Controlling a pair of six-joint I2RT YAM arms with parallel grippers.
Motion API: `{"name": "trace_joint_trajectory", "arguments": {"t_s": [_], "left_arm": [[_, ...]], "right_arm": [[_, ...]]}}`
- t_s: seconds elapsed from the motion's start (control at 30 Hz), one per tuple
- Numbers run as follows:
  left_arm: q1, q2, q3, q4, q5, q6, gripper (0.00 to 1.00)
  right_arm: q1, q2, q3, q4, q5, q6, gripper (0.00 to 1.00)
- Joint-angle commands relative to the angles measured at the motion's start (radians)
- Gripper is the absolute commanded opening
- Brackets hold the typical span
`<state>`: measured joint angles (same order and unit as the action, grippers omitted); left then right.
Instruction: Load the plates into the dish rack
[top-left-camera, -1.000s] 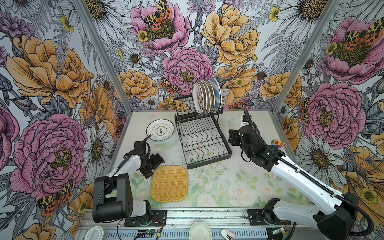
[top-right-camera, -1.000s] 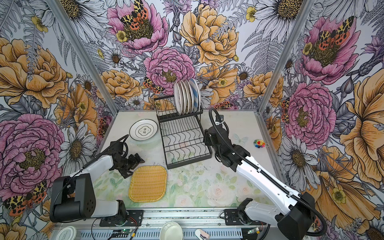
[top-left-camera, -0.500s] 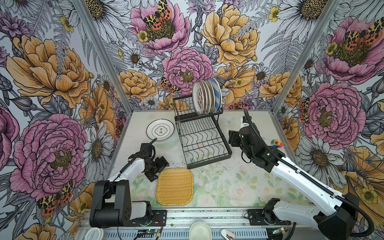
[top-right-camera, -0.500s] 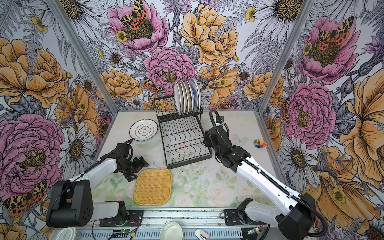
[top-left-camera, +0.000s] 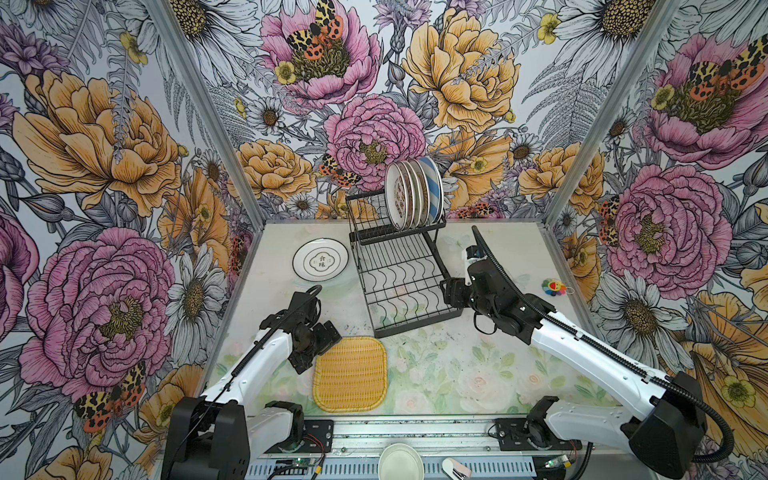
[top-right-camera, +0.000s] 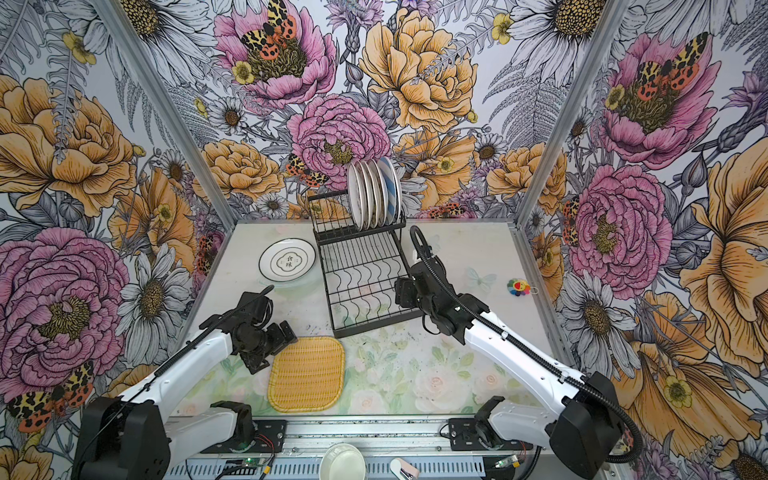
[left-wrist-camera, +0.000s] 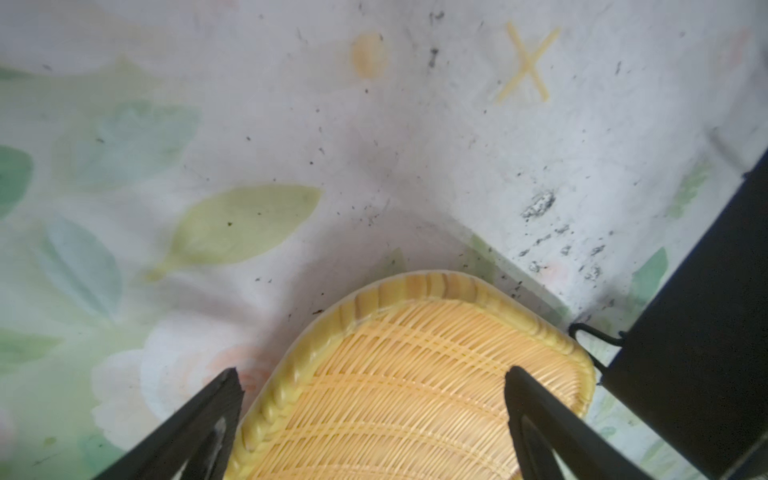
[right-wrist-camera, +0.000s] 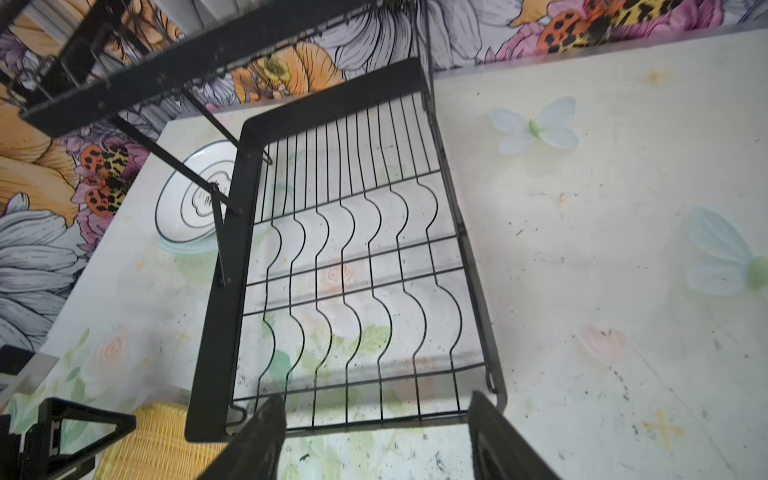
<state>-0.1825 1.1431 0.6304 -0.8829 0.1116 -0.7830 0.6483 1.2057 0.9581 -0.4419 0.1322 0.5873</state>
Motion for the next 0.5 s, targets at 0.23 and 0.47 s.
{"name": "trace_joint_trajectory", "arguments": {"t_s": [0.23,0.47], "left_arm": [[-0.056,-0.069,-0.058,0.051,-0.055,-0.039,0.99],[-0.124,-0.094,-0.101,0.087,-0.009,-0.067,0.99]], "right_arm": [[0.048,-0.017,-0.144,0.091,-0.273,0.089,0.76],[0.084,0.063,-0.201,0.207,-0.443,0.141,0.77]]}}
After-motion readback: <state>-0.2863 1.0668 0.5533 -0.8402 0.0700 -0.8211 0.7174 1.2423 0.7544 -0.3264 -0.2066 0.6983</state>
